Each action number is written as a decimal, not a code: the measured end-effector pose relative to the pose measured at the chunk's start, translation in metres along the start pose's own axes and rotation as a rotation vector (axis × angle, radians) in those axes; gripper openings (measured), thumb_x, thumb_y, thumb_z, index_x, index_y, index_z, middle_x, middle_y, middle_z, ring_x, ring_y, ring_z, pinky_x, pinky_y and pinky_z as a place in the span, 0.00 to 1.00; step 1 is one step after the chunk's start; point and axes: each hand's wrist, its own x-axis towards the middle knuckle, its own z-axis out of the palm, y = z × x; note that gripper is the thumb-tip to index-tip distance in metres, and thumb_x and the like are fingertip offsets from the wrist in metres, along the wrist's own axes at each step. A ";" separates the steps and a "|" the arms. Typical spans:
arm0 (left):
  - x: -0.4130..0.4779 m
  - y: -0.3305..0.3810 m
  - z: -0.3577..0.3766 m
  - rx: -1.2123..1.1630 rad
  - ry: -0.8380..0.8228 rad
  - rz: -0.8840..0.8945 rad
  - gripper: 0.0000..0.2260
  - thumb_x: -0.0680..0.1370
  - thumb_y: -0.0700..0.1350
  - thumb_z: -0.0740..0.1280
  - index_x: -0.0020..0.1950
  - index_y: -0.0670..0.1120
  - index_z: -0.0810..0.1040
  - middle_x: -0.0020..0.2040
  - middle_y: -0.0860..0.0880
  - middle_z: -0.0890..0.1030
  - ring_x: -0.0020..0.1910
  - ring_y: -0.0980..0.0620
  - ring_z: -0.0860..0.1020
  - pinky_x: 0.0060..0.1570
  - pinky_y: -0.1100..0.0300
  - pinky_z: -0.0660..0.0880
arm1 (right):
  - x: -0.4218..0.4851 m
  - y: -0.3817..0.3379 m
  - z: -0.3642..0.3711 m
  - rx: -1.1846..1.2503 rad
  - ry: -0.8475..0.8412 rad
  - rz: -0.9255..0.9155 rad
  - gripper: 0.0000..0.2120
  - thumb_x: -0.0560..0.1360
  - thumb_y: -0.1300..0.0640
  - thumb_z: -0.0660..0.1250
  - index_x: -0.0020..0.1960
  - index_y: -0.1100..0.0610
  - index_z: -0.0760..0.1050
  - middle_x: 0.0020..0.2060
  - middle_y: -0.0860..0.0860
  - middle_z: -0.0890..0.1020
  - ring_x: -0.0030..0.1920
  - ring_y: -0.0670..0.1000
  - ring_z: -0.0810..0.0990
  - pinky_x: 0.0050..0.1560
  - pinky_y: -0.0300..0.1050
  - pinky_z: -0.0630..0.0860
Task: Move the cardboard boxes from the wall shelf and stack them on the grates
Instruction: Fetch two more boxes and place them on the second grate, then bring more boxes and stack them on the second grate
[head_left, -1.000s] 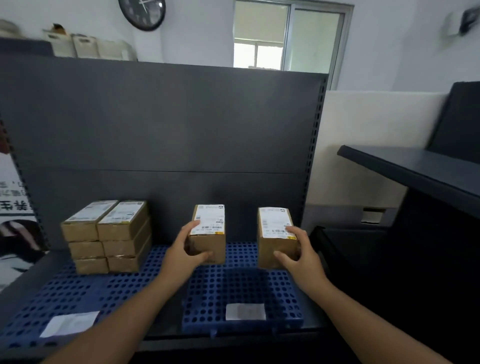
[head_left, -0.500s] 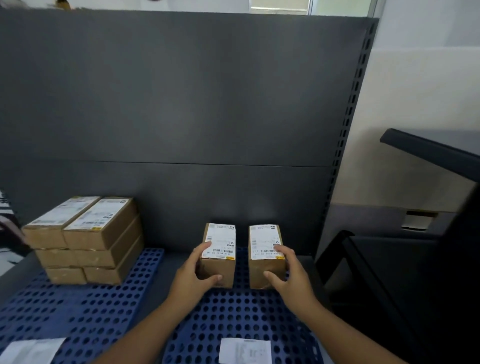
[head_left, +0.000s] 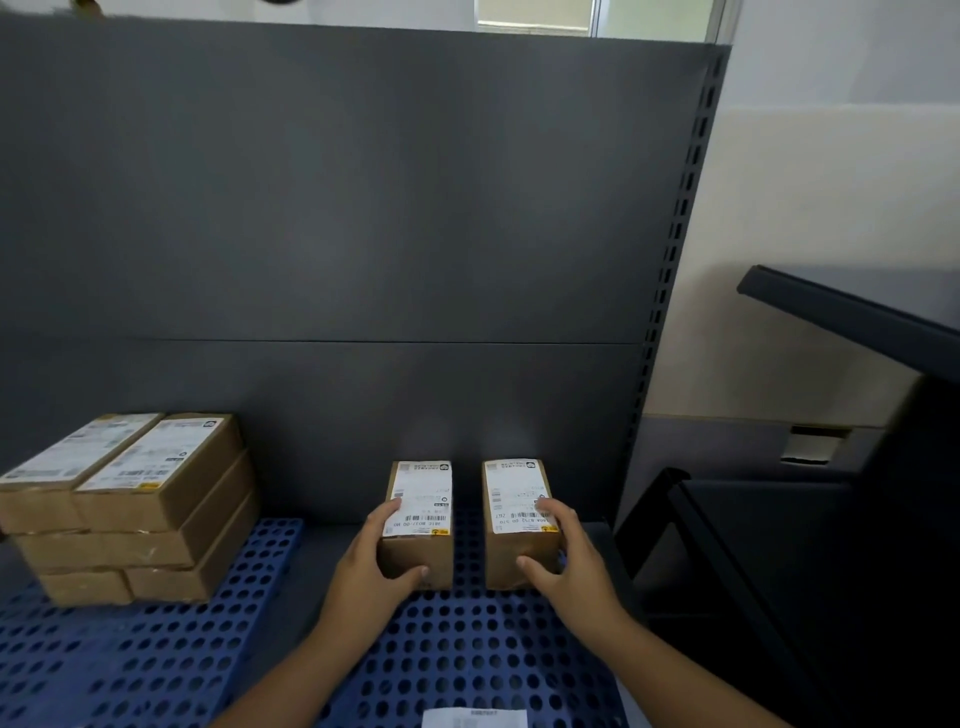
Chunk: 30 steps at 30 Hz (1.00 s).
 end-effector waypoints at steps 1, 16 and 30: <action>-0.001 0.001 0.000 -0.003 0.003 -0.003 0.39 0.68 0.46 0.80 0.70 0.68 0.63 0.72 0.53 0.70 0.68 0.52 0.70 0.64 0.52 0.73 | 0.000 -0.001 -0.001 0.007 -0.002 0.003 0.32 0.72 0.57 0.74 0.64 0.31 0.64 0.67 0.43 0.71 0.66 0.44 0.71 0.64 0.49 0.74; -0.003 0.081 -0.056 0.269 0.013 0.393 0.34 0.69 0.56 0.77 0.73 0.54 0.70 0.77 0.49 0.63 0.78 0.45 0.53 0.74 0.41 0.55 | -0.056 -0.088 -0.041 -0.311 0.199 -0.076 0.35 0.73 0.38 0.68 0.75 0.39 0.57 0.76 0.42 0.58 0.75 0.44 0.55 0.72 0.43 0.58; -0.088 0.232 -0.018 -0.015 -0.315 0.925 0.35 0.72 0.62 0.71 0.75 0.51 0.67 0.74 0.51 0.68 0.73 0.49 0.65 0.70 0.48 0.65 | -0.265 -0.217 -0.109 -0.690 0.703 -0.077 0.35 0.73 0.39 0.69 0.75 0.44 0.61 0.74 0.43 0.63 0.75 0.44 0.55 0.73 0.42 0.55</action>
